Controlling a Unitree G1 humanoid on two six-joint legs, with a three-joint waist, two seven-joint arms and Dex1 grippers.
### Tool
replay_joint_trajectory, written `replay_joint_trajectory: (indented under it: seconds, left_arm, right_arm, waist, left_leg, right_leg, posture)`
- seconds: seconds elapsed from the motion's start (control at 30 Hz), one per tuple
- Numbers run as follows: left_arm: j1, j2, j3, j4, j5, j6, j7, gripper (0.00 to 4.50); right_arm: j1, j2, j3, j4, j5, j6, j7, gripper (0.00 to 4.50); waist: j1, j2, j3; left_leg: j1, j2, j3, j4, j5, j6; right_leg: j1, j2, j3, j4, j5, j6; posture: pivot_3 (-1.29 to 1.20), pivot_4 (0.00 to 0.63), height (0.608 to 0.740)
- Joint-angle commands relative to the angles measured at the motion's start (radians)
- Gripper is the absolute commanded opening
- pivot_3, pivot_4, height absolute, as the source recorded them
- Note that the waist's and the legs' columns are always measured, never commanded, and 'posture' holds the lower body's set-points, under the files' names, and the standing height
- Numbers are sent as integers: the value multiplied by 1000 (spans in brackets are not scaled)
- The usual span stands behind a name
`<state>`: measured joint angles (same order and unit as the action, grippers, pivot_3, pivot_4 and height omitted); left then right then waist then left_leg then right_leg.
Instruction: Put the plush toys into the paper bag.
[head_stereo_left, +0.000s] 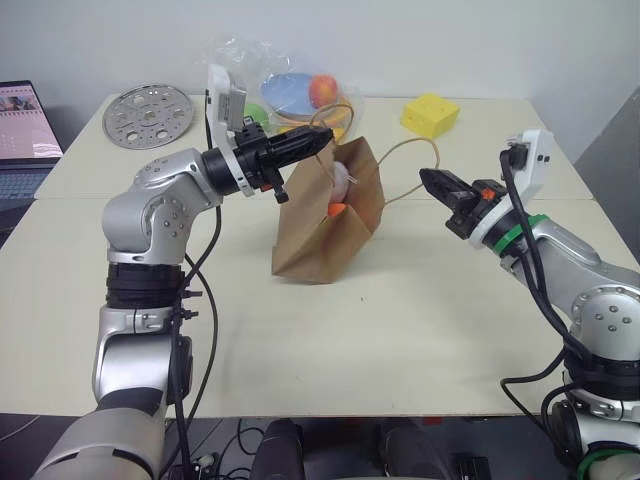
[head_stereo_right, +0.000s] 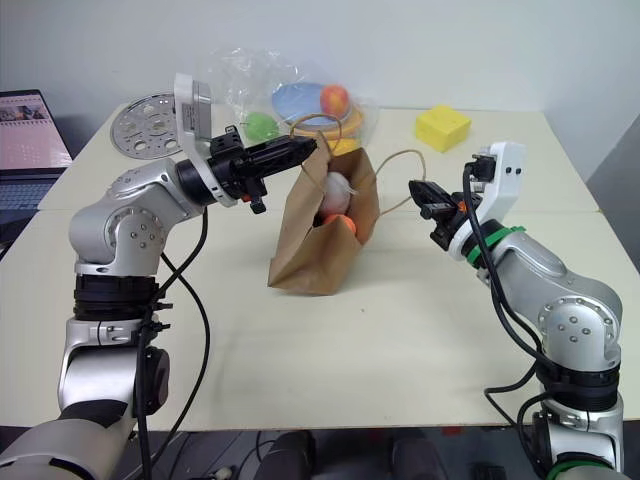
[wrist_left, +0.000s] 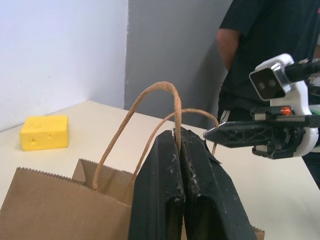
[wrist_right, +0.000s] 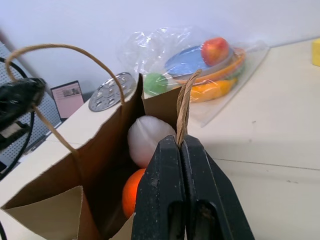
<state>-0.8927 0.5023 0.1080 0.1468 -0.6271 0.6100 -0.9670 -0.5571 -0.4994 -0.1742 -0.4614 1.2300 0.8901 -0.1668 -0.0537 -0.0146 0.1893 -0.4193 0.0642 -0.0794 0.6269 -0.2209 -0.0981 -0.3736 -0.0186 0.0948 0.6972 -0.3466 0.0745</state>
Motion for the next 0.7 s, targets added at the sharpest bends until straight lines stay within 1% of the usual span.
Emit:
replay_joint_trajectory:
  seconds: [0.03,0.17,0.23,0.47,0.63,0.7]
  left_arm:
    - [47,27,56,-91,-19,16,47,0]
    - [101,91,69,-123,-17,35,35,0]
    - [102,101,65,-123,-21,37,30,0]
    - [30,47,17,-97,-18,15,13,0]
    - [-1,30,15,-81,-18,16,3,0]
    - [-7,35,8,-75,-18,22,-17,0]
  right_arm:
    - [-80,15,2,-65,68,6,-43,27]
    - [-147,41,33,-91,176,19,-90,27]
    - [-177,55,50,-84,204,15,-114,27]
    - [-201,87,105,-64,191,7,-135,27]
    - [-188,99,124,-65,184,-1,-147,27]
    - [-170,107,139,-66,151,-1,-154,27]
  waist:
    - [-1,0,0]
    - [-6,0,0]
    - [-5,0,0]
    - [19,0,0]
    - [17,0,0]
    - [16,0,0]
  left_leg:
    - [0,0,0,0,0,0]
    - [1,1,0,-1,0,0]
    - [1,1,0,-1,0,0]
    - [-1,0,0,1,0,0]
    - [0,1,0,0,0,0]
    - [0,1,0,0,0,0]
  right_leg:
    - [0,0,0,0,0,0]
    - [0,0,0,1,0,0]
    - [0,0,0,1,0,0]
    - [0,-1,-2,1,0,0]
    - [-1,0,-2,1,0,0]
    - [-1,0,-2,1,0,0]
  posture:
    - [0,150,740]
    - [0,150,740]
    - [0,150,740]
    - [0,150,740]
    - [0,150,740]
    - [0,150,740]
